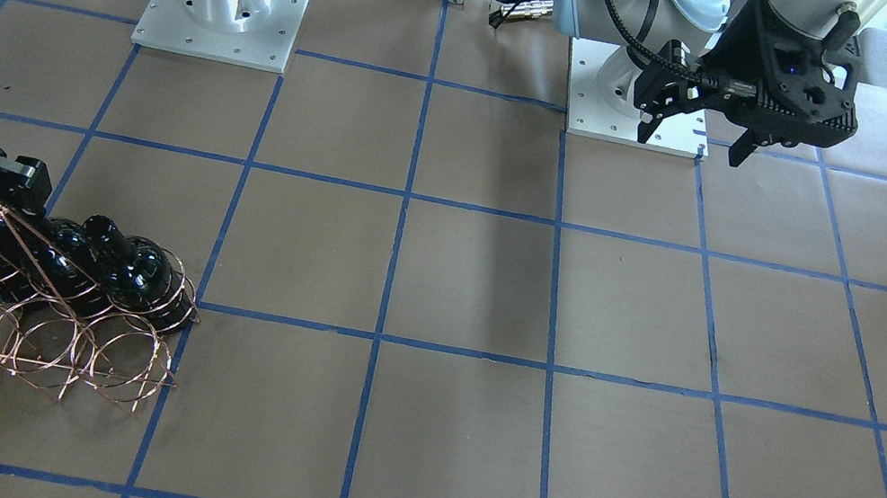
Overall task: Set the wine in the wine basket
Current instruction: 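Open the right gripper and raise it away from the rack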
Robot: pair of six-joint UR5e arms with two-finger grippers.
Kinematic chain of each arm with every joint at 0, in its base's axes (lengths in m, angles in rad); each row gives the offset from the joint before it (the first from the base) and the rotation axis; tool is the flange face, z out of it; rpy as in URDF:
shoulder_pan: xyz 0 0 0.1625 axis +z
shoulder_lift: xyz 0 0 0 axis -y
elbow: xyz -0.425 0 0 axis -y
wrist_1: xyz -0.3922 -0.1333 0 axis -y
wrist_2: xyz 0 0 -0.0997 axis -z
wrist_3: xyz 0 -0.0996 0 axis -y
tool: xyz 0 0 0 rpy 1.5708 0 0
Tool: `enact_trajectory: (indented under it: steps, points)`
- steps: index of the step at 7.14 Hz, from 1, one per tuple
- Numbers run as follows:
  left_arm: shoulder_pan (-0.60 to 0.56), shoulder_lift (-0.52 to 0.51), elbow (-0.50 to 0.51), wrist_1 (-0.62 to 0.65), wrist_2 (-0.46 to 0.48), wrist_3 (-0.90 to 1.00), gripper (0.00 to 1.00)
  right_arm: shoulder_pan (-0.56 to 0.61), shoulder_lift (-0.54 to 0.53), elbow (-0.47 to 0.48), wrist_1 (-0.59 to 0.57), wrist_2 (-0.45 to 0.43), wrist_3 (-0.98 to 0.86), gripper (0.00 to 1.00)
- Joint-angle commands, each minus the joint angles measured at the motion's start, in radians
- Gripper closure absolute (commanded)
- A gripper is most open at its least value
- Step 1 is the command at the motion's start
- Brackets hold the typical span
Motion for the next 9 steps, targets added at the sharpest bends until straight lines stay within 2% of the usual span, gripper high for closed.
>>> enact_trajectory:
  steps: [1, 2, 4, 5, 7, 8, 9]
  points:
    - [0.000, 0.000, 0.000, 0.001, 0.002, 0.000, 0.00, -0.001, -0.020, -0.023, 0.013, -0.001, -0.003, 0.00]
    - [0.000, 0.000, 0.000, -0.001, 0.002, 0.000, 0.00, 0.001, -0.075, -0.043, 0.060, 0.001, -0.003, 0.00]
    - [0.000, 0.000, 0.000, -0.002, 0.003, 0.000, 0.00, 0.025, -0.224, -0.094, 0.286, -0.001, -0.003, 0.00]
    - [-0.001, 0.000, -0.002, -0.002, 0.003, 0.000, 0.00, 0.092, -0.253, -0.097, 0.315, -0.002, 0.018, 0.00]
    - [-0.003, -0.002, -0.009, 0.005, 0.000, 0.000, 0.00, 0.291, -0.244, -0.096, 0.304, -0.002, 0.237, 0.00]
    - [-0.009, 0.002, -0.006, 0.005, -0.001, -0.002, 0.00, 0.344, -0.238, -0.085, 0.275, -0.005, 0.255, 0.00]
    - [-0.014, 0.011, -0.008, 0.005, -0.001, -0.002, 0.00, 0.326, -0.214, -0.082, 0.271, -0.014, 0.223, 0.00]
